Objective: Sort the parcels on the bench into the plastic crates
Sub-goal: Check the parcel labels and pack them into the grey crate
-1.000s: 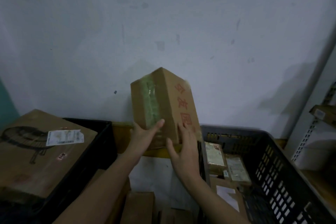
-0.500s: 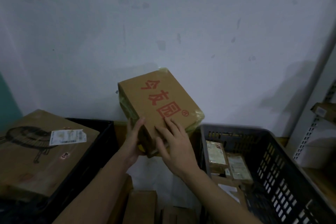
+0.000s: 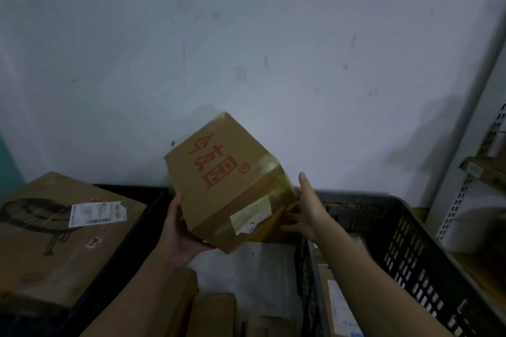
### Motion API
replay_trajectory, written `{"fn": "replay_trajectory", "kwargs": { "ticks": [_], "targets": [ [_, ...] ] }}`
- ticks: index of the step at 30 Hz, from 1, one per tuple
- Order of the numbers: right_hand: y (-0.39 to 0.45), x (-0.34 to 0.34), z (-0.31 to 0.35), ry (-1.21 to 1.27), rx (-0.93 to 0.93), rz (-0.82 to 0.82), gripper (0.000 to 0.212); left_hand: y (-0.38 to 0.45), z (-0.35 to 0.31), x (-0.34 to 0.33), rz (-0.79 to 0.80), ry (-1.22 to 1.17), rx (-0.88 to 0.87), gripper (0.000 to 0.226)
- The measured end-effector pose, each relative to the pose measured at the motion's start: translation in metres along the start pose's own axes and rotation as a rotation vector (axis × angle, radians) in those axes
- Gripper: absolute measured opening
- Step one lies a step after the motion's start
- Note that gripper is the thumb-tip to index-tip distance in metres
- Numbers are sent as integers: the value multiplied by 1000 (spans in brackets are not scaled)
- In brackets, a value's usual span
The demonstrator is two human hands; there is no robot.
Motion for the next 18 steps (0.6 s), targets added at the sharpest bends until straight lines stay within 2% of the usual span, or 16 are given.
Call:
{"fn": "replay_trajectory", "kwargs": {
  "ticks": [1, 3, 7, 10, 12, 14, 16, 18],
  "targets": [
    [0, -4, -8, -7, -38, 58, 72, -2, 0, 0, 19, 13, 14, 73],
    [0, -8, -14, 53, -37, 110, 49, -7, -3, -1, 10, 75, 30, 64],
    [-2, 3, -9, 98, 158, -26, 25, -2, -22, 13, -143, 314, -80, 43],
    [-4, -2, -14, 93, 244, -38, 30, 7, -43, 26, -260, 553, -252, 54],
    [-7, -2, -15, 29, 300, -104, 39, 9, -46, 24, -301, 711, -278, 53],
    [-6, -3, -18, 17, 329, -139, 46, 8, -44, 18, -308, 815, -267, 57],
    [-8, -7, -17, 26, 360, -151, 44, 9, -46, 10, -310, 884, -291, 75],
    [-16, -10, -13, -7, 410, -158, 36, 6, -42, -12, -210, 844, -295, 83]
  ]
}}
Point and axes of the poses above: each hand's wrist, its own y-axis towards the middle knuckle, its own x-axis out of the back of the hand, z = x × y, the point moved 9 cm from there along y, towards the middle knuckle, and after that the axes turned 3 degrees about y, right-handed, at the moved point
